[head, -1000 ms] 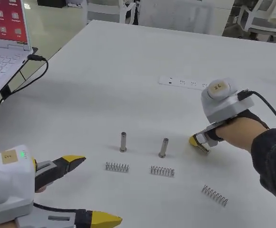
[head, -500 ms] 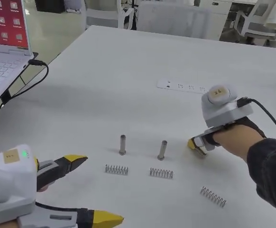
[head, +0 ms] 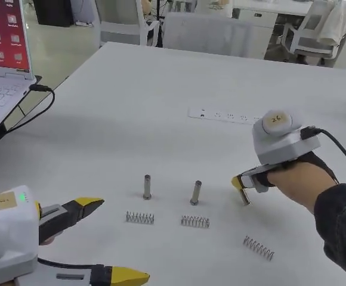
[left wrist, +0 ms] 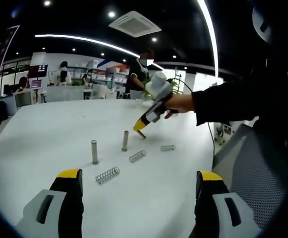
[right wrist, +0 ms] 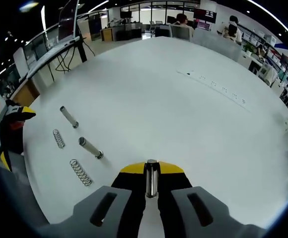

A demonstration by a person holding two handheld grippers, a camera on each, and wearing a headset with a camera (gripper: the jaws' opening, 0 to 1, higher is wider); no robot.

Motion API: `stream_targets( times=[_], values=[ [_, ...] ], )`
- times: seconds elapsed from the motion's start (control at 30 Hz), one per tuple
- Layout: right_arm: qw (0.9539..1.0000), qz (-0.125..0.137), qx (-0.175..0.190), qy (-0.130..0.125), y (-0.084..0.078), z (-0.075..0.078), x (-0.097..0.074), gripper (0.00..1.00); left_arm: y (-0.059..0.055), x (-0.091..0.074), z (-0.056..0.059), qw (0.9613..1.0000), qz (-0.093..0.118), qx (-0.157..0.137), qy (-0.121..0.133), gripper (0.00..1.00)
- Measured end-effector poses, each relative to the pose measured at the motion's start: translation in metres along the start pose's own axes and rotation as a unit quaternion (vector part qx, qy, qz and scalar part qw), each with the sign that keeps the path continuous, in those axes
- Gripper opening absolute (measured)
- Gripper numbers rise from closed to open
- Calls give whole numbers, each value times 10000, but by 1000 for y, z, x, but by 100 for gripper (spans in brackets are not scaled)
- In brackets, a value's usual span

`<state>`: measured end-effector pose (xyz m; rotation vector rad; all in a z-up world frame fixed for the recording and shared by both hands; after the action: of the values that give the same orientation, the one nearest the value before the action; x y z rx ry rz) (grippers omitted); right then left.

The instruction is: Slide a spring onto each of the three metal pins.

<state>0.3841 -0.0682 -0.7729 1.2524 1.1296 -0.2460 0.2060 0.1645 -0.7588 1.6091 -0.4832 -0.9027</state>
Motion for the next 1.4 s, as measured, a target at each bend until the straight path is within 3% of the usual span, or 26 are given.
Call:
stream_targets(
  times=[0.4,1.4],
  values=[
    [9998,192,69,-26,-6,6,-12,5,8,0,4,9999,19,141,-74,91],
    [9971,747,112,49,-32,9,-31,6,11,1,12,9997,23,213,-130,91]
  ],
)
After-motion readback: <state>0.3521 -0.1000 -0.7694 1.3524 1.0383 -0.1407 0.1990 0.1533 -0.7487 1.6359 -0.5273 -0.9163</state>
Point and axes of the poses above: the centre of the closed fingertips' face, and the gripper's own axes: x roughly forward along the fingers, z roughly to its right, y roughly out of its top, the point moved 6 cm from there along -x, roughly backward along the fingers, and after that the axes turned 11 degrees about x, right-handed, at the moved point
